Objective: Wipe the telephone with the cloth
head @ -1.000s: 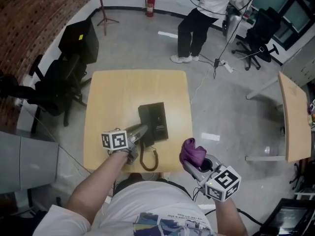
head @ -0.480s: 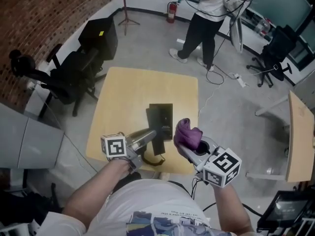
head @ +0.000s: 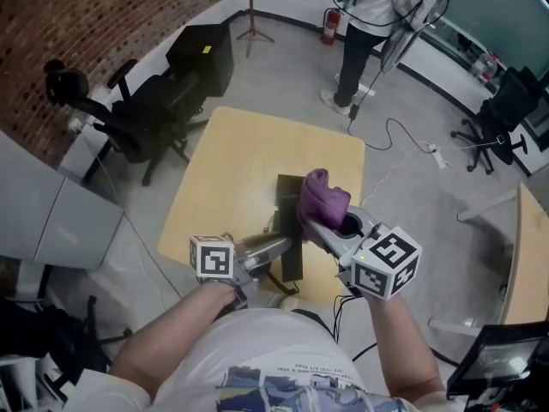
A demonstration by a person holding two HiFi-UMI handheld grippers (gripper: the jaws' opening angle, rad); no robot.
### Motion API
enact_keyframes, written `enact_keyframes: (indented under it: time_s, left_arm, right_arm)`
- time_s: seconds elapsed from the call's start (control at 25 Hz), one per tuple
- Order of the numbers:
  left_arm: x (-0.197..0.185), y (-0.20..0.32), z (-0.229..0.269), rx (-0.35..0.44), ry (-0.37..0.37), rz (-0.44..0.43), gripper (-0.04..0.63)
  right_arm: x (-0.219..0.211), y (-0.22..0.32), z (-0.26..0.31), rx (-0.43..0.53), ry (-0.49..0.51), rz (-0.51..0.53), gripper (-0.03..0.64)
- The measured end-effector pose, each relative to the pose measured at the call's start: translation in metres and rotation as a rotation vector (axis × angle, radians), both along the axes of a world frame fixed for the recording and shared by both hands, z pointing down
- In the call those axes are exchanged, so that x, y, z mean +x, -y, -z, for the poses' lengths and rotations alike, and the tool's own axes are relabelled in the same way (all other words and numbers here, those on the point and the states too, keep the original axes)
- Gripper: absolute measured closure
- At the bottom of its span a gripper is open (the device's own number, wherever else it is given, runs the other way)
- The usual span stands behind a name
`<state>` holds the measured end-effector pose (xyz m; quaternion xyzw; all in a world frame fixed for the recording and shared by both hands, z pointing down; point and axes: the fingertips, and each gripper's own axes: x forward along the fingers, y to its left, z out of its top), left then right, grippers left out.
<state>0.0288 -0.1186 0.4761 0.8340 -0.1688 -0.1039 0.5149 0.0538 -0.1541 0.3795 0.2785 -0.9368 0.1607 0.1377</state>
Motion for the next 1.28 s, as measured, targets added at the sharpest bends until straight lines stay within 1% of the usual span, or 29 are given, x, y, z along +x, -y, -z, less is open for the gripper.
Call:
enact_keyframes:
  time_s: [0.12,0.32,0.52,0.84,1.0,1.28]
  left_arm:
    - [0.002,-0.003,0.005,0.005,-0.007,-0.007,0.514]
    - [-0.004,-0.001,0.011,-0.007,-0.039,0.001,0.514]
    - [-0.006,0.011,0.013,-0.012,-0.062,0.004,0.514]
    - [-0.016,0.034,0.025,0.016,-0.084,-0.011,0.514]
    - [-0.014,0.036,0.026,0.015,-0.093,-0.038,0.514]
    - [-0.013,0.027,0.021,-0.004,-0.111,-0.100,0.514]
  right_arm:
    - [-0.005,0.004,0.001,-0.006,0.013,0.008,0.526]
    - [-0.008,-0.009,-0.006,-0.041,0.020,0.010,0.526]
    - [0.000,-0.032,-0.026,-0.092,0.006,-0.007,0.526]
    - [0.003,-0.060,-0.042,-0.135,-0.042,-0.025,0.526]
    - [0.002,-0.049,-0.025,-0.095,-0.037,-0.051,0.526]
    - [-0.020,-0.010,0.015,0.004,-0.023,-0.077,0.526]
